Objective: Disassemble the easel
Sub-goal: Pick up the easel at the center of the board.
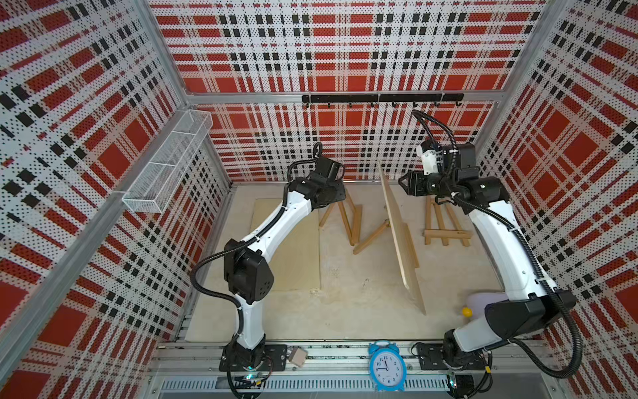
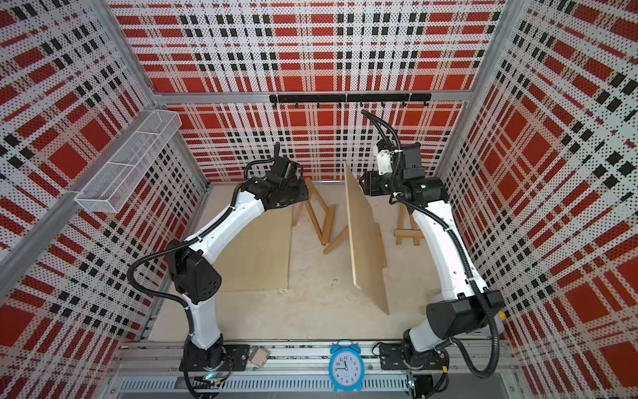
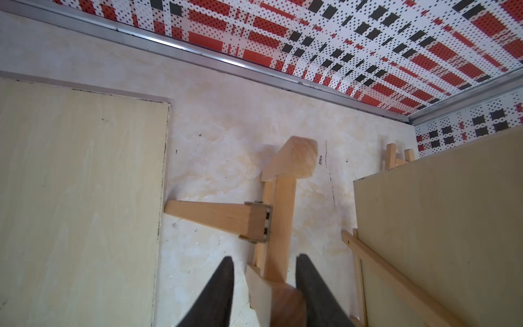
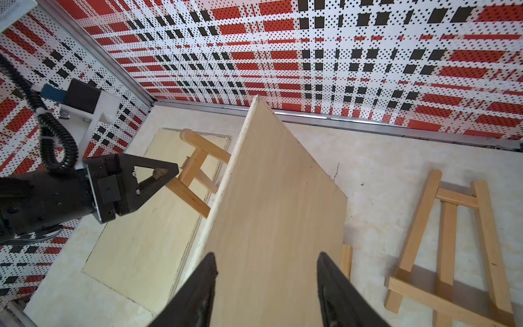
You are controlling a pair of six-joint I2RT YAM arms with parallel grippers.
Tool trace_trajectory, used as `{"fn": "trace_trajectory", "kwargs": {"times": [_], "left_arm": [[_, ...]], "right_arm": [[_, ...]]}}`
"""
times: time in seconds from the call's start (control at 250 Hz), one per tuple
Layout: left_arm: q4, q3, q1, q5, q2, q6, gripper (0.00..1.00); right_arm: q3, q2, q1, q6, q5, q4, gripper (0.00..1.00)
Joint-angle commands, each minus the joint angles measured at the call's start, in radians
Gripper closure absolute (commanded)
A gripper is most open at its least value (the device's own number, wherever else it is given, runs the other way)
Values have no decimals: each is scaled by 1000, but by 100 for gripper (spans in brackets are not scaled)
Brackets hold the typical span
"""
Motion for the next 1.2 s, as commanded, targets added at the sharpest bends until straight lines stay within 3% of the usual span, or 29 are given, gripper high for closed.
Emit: {"fn": "trace_trajectory", "kwargs": {"times": [0.0, 0.484, 1.008, 1.136, 1.196], "left_arm": [[50, 9, 7, 27, -23, 16, 60], [-19, 70, 3, 50, 47, 54, 62], [-54, 89, -6, 48, 88, 81, 72], [-59, 90, -5, 50, 98, 82, 95], [-64, 89, -3, 50, 99, 88, 98]], "right_arm": [[28, 5, 3, 13, -2, 34, 41], [1, -17, 3, 22, 16, 43, 41], [-8, -17, 3, 28, 18, 45, 41], [-6, -20, 3, 27, 22, 40, 41], [-6, -20, 3, 27, 25, 40, 41]]}}
